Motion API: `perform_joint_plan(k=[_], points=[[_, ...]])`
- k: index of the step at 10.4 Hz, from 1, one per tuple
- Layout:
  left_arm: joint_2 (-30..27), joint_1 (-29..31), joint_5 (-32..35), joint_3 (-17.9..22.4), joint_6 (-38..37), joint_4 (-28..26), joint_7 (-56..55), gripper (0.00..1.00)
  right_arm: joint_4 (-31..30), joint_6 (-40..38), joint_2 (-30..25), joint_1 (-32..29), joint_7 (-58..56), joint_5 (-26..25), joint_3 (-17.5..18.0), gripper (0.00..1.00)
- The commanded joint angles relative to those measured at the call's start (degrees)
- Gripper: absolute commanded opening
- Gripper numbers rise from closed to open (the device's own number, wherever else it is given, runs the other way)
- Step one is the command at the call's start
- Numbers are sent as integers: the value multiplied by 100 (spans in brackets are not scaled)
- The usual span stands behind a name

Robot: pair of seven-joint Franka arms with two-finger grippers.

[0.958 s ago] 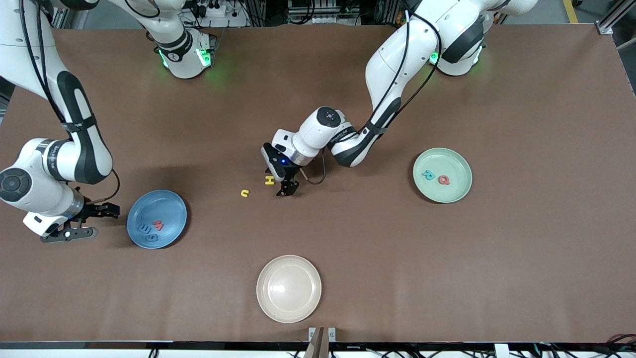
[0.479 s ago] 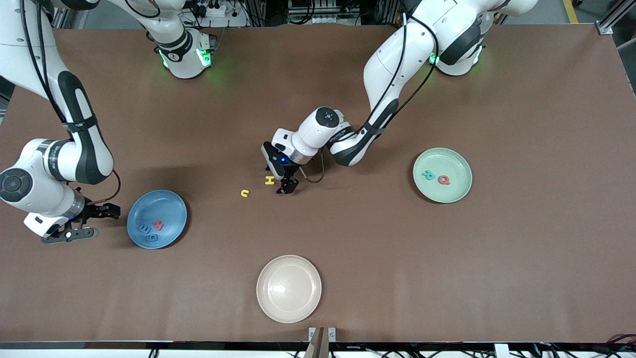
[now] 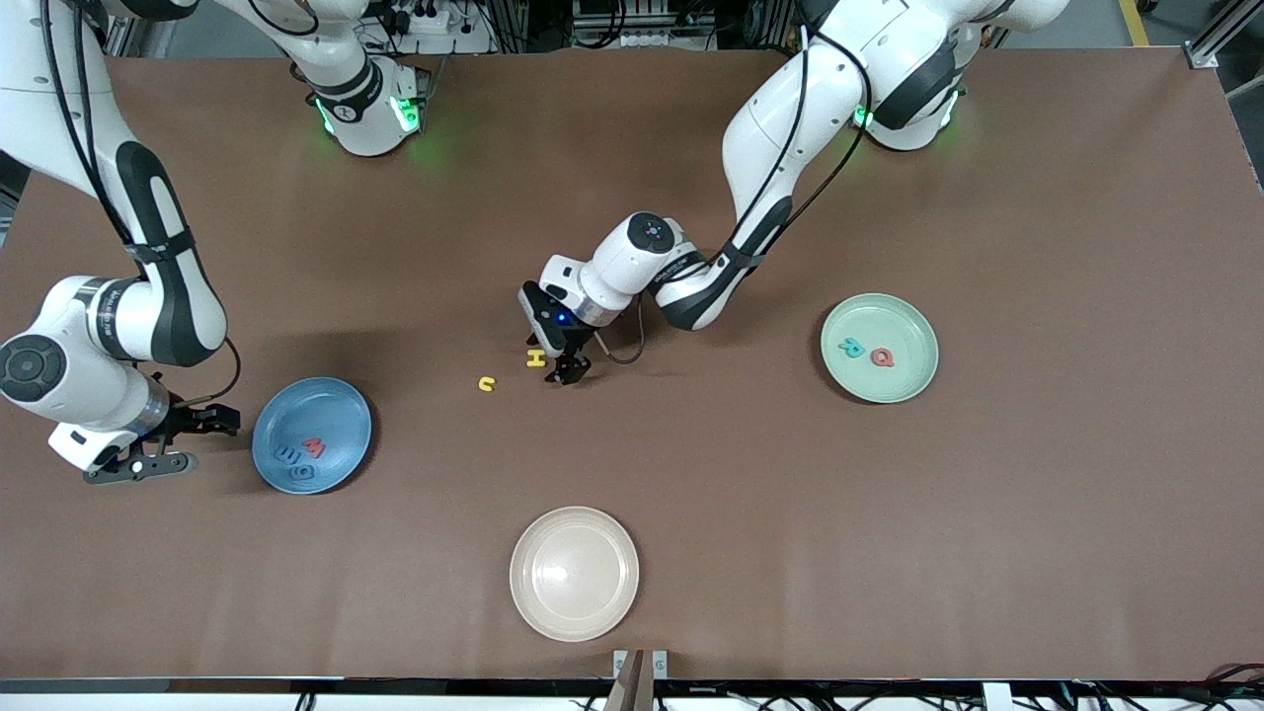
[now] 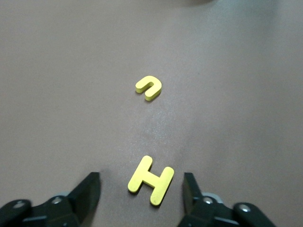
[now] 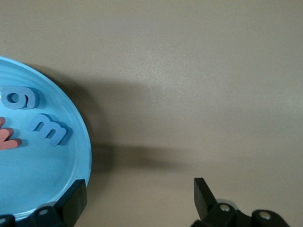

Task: Sort upper and lower case letters into plates
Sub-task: 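Release the w while the left gripper grasps the yellow H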

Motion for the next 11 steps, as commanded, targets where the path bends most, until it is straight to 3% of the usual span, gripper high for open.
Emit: perform_joint_plan(k=[1,8,9,11], points=[[78,-37,58,-47,24,62,-174,56,107,-8,69,-22,72,-131,21,100],[69,-55,58,-47,24,62,-351,25,107,-8,69,-22,72,-131,29,100],[69,-55,58,-47,24,53,-360,12,107,-8,69,-22,72,-131,29,100],[61,-55,67,-47,15,53,-517,11,107,-16,69,-22,81,-123,29,100]])
